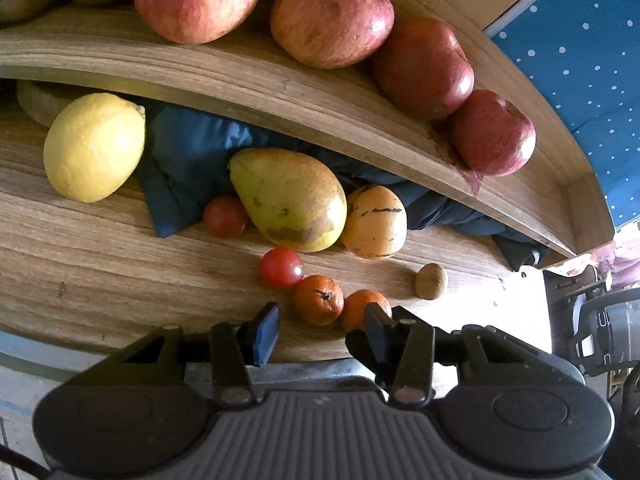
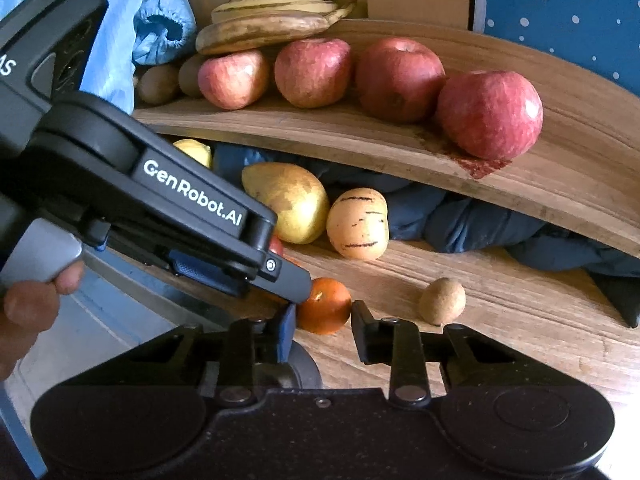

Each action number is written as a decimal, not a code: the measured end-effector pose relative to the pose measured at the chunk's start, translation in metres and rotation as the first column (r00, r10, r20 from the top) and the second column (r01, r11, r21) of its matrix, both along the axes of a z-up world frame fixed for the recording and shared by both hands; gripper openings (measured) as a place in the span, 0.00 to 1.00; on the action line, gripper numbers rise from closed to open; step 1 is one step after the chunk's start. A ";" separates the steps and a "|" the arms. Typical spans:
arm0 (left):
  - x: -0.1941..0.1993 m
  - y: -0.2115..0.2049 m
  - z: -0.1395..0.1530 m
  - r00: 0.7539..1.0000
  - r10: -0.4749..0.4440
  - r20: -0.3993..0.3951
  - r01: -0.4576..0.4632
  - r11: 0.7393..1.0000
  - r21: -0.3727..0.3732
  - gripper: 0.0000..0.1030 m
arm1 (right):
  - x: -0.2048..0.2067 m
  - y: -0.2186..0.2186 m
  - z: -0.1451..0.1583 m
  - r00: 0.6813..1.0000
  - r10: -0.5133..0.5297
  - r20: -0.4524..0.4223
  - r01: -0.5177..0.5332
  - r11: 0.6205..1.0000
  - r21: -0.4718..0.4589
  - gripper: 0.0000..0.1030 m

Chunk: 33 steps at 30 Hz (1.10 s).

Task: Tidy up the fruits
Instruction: 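Move both grippers back toward the tangerines on the table, then grasp a tangerine with the left gripper while the right grasps another tangerine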

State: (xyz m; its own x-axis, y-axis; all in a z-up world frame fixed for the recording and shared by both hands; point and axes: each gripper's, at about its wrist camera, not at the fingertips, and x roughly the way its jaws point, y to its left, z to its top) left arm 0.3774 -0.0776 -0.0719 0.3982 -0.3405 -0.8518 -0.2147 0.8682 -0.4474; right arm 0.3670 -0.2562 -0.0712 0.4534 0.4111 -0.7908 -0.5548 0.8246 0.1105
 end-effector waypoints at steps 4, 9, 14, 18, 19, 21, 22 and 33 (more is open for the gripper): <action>0.004 -0.004 -0.002 1.000 0.009 -0.001 -0.009 1.000 -0.004 0.49 | 0.000 -0.004 0.001 1.000 -0.002 0.000 0.002 1.000 0.008 0.29; 0.004 -0.006 -0.002 1.000 0.029 -0.003 -0.029 1.000 -0.011 0.46 | -0.001 -0.006 0.003 1.000 -0.005 0.000 0.005 1.000 0.012 0.28; 0.002 -0.005 -0.001 0.999 0.040 -0.003 -0.040 0.999 -0.015 0.38 | 0.003 -0.006 0.001 1.000 0.000 -0.014 0.000 1.000 0.011 0.31; 0.001 -0.004 -0.001 0.999 0.042 -0.006 -0.042 0.999 -0.014 0.37 | 0.004 -0.004 0.000 1.000 0.013 -0.020 -0.013 1.000 0.012 0.31; 0.001 -0.004 -0.001 0.999 0.043 -0.006 -0.043 0.999 -0.014 0.37 | 0.004 -0.003 -0.001 1.000 0.017 -0.020 -0.017 1.000 0.012 0.31; 0.001 -0.004 -0.001 0.999 0.044 -0.007 -0.044 0.999 -0.013 0.37 | 0.006 -0.002 -0.002 0.999 0.026 -0.021 -0.025 1.000 0.011 0.32; 0.001 -0.004 -0.001 0.999 0.043 -0.007 -0.044 0.999 -0.012 0.37 | 0.006 -0.001 -0.002 0.999 0.031 -0.021 -0.031 0.999 0.011 0.32; 0.002 -0.001 -0.002 0.998 0.063 -0.015 -0.063 0.998 -0.005 0.37 | 0.003 -0.006 -0.003 1.000 0.013 -0.009 -0.013 1.000 -0.003 0.31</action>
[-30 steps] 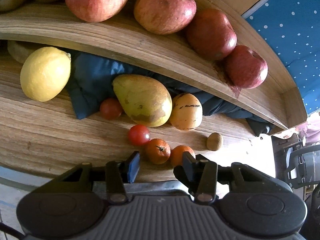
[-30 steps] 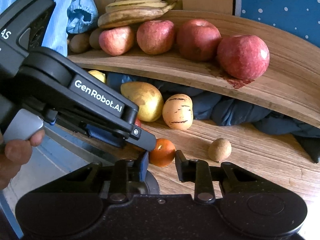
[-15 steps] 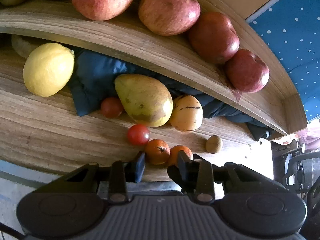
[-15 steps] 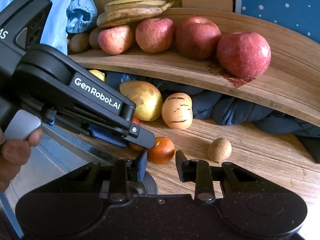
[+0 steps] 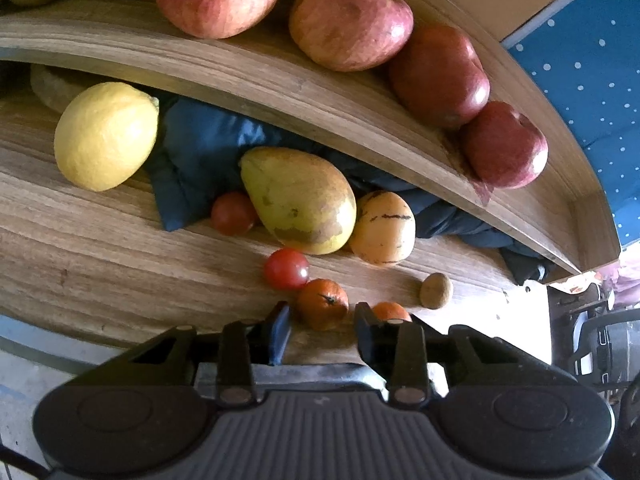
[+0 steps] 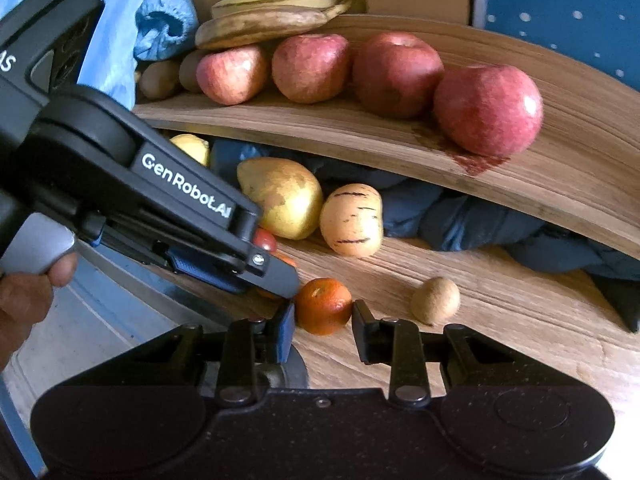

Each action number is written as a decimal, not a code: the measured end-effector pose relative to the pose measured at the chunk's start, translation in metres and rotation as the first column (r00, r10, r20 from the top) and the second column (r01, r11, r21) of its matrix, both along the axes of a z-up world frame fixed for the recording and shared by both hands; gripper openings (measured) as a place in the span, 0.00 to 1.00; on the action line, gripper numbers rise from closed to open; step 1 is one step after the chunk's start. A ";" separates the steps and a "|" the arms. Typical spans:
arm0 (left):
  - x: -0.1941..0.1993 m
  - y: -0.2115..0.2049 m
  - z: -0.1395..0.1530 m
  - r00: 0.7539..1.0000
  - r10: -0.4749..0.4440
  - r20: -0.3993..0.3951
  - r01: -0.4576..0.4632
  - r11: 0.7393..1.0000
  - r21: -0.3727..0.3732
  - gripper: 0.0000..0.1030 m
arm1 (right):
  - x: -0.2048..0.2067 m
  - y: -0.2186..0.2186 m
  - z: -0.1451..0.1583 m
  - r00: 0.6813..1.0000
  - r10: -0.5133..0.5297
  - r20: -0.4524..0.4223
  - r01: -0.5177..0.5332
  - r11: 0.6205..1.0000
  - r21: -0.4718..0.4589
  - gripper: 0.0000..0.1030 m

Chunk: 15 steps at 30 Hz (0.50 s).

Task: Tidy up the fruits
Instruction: 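Grasp a tangerine with the left gripper while the right grasps another tangerine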

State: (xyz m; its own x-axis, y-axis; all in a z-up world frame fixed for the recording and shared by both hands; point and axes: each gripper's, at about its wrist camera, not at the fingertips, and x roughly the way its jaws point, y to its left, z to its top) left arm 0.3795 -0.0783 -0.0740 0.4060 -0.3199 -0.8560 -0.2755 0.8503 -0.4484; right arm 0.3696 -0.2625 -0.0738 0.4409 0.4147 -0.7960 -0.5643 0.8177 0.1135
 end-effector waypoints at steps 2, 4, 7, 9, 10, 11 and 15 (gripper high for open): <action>0.002 0.000 0.000 1.000 0.005 0.002 -0.005 1.000 0.001 0.36 | -0.001 -0.005 -0.001 1.000 -0.013 0.000 0.013 1.000 -0.002 0.31; 0.004 -0.001 -0.001 1.000 0.002 0.001 -0.002 1.000 0.004 0.32 | -0.002 -0.008 -0.002 1.000 -0.023 -0.001 0.023 1.000 -0.007 0.31; 0.004 -0.002 -0.001 1.000 -0.005 0.000 0.005 1.000 0.006 0.30 | -0.003 -0.010 -0.004 0.999 -0.034 -0.002 0.034 0.999 -0.010 0.31; 0.003 -0.004 -0.001 1.000 -0.012 -0.001 0.012 1.000 0.006 0.29 | -0.005 -0.011 -0.005 0.999 -0.038 0.001 0.038 0.999 -0.011 0.31; 0.003 -0.005 -0.001 1.000 -0.014 -0.002 0.014 1.000 0.005 0.29 | -0.005 -0.011 -0.005 0.999 -0.040 0.003 0.040 0.999 -0.009 0.31; 0.003 -0.006 -0.001 1.000 -0.017 -0.001 0.017 1.000 0.003 0.29 | -0.006 -0.011 -0.005 0.999 -0.042 0.004 0.042 0.999 -0.007 0.31; 0.001 -0.009 0.001 0.999 -0.031 0.008 0.031 1.000 -0.002 0.28 | -0.009 -0.012 -0.005 0.999 -0.046 0.013 0.046 0.999 -0.002 0.31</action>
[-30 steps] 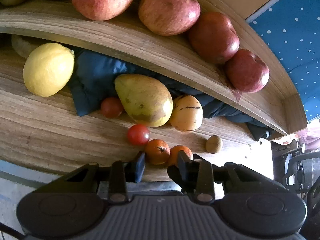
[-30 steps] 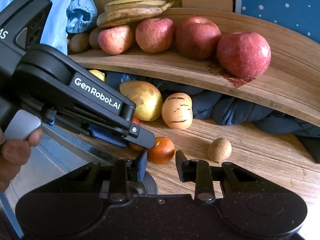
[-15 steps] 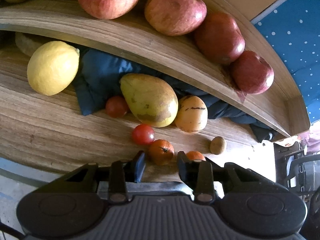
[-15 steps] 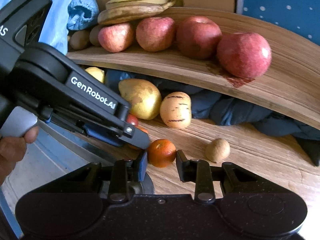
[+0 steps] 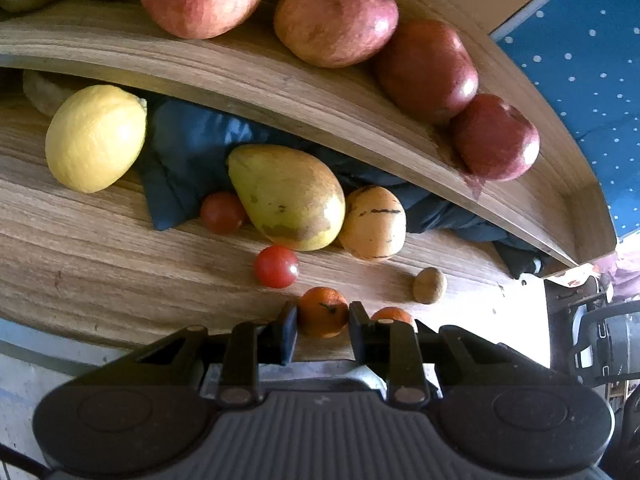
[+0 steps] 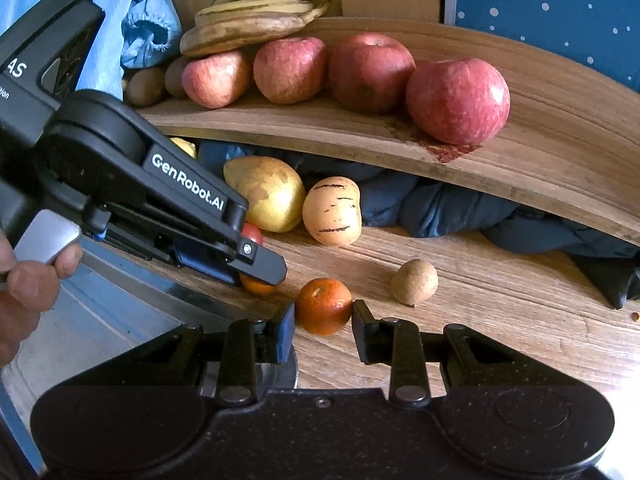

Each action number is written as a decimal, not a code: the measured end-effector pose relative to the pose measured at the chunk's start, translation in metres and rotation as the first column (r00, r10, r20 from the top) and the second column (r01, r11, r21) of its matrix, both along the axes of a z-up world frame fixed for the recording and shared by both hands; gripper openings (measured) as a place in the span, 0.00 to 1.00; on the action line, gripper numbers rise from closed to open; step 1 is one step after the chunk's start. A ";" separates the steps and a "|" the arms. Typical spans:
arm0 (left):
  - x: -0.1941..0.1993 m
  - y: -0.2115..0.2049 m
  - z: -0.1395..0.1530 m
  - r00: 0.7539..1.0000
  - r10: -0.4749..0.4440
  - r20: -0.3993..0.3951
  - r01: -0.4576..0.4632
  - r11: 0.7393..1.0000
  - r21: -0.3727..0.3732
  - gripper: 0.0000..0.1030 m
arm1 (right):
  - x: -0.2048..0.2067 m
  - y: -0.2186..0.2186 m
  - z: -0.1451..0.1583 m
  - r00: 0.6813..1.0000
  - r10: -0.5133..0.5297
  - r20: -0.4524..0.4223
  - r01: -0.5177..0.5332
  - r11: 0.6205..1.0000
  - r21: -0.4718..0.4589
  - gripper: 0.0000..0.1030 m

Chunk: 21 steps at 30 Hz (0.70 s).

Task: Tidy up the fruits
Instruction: 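Grasp a tangerine with the left gripper while the right grasps another tangerine, then carry both tangerines over the metal tray and lower them in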

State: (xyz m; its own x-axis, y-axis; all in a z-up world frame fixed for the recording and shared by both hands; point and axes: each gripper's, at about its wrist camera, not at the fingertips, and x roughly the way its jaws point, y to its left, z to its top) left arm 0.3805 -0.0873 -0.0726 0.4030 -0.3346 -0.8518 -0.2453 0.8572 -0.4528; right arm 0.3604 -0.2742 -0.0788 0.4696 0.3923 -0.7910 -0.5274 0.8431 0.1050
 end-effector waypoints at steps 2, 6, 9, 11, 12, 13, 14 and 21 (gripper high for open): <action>-0.002 0.000 0.002 1.000 -0.007 0.006 0.007 1.000 -0.004 0.28 | -0.001 0.000 0.001 1.000 0.000 0.005 0.000 1.000 0.003 0.31; -0.006 0.001 0.006 1.000 -0.025 0.014 0.025 1.000 -0.013 0.28 | -0.005 -0.001 0.003 1.000 -0.002 0.017 0.001 1.000 0.008 0.31; -0.013 0.003 0.011 0.999 -0.048 0.020 0.048 0.999 -0.021 0.28 | -0.009 0.000 0.007 1.000 -0.003 0.029 0.003 1.000 0.015 0.31; -0.020 0.006 0.013 0.998 -0.065 0.024 0.066 0.997 -0.027 0.28 | -0.012 0.000 0.010 0.999 -0.004 0.036 0.003 1.000 0.020 0.31; -0.022 0.008 0.013 0.997 -0.070 0.026 0.071 0.997 -0.028 0.28 | -0.014 0.000 0.011 0.999 -0.003 0.039 0.002 1.000 0.023 0.31; -0.025 0.009 0.014 0.997 -0.077 0.029 0.078 0.997 -0.029 0.28 | -0.016 -0.001 0.013 0.999 -0.001 0.041 0.000 1.000 0.025 0.31; -0.028 0.011 0.015 0.996 -0.084 0.033 0.085 0.996 -0.031 0.28 | -0.019 -0.001 0.015 0.999 0.001 0.044 -0.002 1.000 0.028 0.31; -0.046 0.024 0.025 0.987 -0.150 0.062 0.153 0.987 -0.046 0.28 | -0.041 -0.002 0.028 0.999 0.011 0.049 -0.013 0.999 0.031 0.31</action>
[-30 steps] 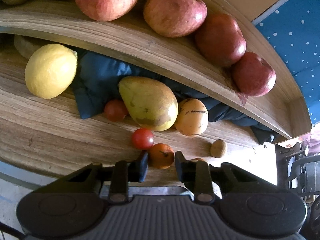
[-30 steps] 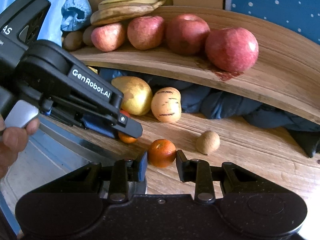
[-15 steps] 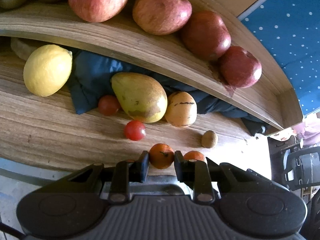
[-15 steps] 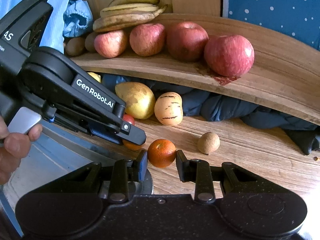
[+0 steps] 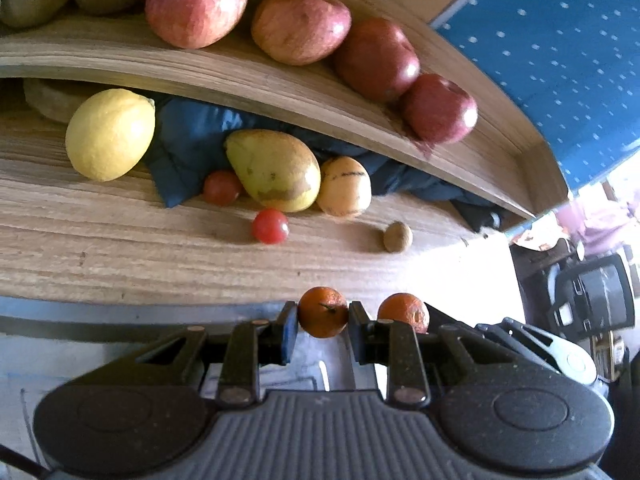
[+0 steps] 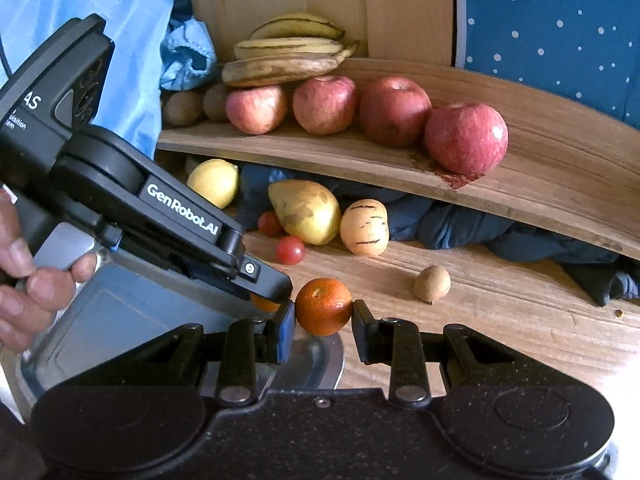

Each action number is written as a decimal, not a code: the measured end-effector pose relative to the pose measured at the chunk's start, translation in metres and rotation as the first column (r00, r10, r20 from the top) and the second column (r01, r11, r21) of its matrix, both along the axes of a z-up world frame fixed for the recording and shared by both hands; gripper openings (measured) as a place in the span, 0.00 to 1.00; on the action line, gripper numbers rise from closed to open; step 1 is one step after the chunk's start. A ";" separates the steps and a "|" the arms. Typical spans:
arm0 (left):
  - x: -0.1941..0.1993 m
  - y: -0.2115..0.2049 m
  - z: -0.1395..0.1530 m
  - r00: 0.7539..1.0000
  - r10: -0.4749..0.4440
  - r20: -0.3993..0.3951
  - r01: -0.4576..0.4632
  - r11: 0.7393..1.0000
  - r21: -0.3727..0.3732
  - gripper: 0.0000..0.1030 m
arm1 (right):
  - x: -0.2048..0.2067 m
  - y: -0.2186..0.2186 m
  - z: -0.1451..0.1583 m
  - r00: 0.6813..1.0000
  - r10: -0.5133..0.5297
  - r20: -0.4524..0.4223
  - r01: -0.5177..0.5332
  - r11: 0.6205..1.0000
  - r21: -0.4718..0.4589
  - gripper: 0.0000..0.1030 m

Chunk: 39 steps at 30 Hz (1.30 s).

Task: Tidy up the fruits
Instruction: 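Carry both tangerines over the metal tray and lower them in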

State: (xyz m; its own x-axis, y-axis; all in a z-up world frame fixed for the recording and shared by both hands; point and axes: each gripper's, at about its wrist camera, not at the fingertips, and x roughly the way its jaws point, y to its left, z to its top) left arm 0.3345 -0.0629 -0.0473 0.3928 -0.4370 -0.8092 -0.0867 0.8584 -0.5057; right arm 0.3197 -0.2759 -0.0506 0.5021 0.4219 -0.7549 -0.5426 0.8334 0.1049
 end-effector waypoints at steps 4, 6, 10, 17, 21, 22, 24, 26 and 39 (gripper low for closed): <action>-0.013 0.003 0.004 0.998 -0.057 0.013 0.057 0.998 -0.003 0.28 | -0.014 -0.001 0.006 1.000 -0.004 0.002 0.004 1.000 0.000 0.31; -0.019 0.005 0.005 0.996 -0.083 0.016 0.083 0.997 0.000 0.28 | -0.021 -0.002 0.009 1.000 -0.004 0.002 0.004 1.000 -0.002 0.31; -0.031 0.008 0.007 0.991 -0.131 0.017 0.131 0.991 0.007 0.28 | -0.034 -0.001 0.013 1.000 0.001 -0.002 -0.001 1.000 -0.005 0.31; -0.052 0.017 0.006 0.977 -0.214 -0.005 0.214 0.977 0.023 0.28 | -0.058 0.002 0.019 0.999 0.031 -0.026 -0.031 1.000 -0.006 0.31; -0.064 0.023 0.005 0.970 -0.244 -0.019 0.244 0.969 0.024 0.28 | -0.070 0.007 0.021 0.997 0.063 -0.042 -0.063 0.998 -0.005 0.31; -0.067 0.023 0.005 0.968 -0.251 -0.022 0.251 0.968 0.025 0.28 | -0.073 0.008 0.022 0.996 0.070 -0.047 -0.071 0.997 -0.004 0.31; -0.073 0.026 0.005 0.965 -0.261 -0.028 0.262 0.965 0.024 0.28 | -0.077 0.011 0.022 0.995 0.085 -0.056 -0.085 0.996 -0.004 0.31; -0.078 0.027 0.005 0.961 -0.273 -0.037 0.274 0.962 0.021 0.28 | -0.082 0.014 0.023 0.993 0.097 -0.063 -0.097 0.995 -0.007 0.31; -0.101 0.027 -0.001 0.940 -0.328 -0.088 0.331 0.943 0.022 0.28 | -0.096 0.020 0.014 0.990 0.093 -0.106 -0.100 0.993 -0.064 0.31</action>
State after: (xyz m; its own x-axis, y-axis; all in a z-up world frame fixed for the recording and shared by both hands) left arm 0.2333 -0.0361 -0.0480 0.1633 -0.5007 -0.8501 0.1648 0.8634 -0.4769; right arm 0.2235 -0.2555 -0.0363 0.3797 0.4093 -0.8297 -0.6100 0.7850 0.1081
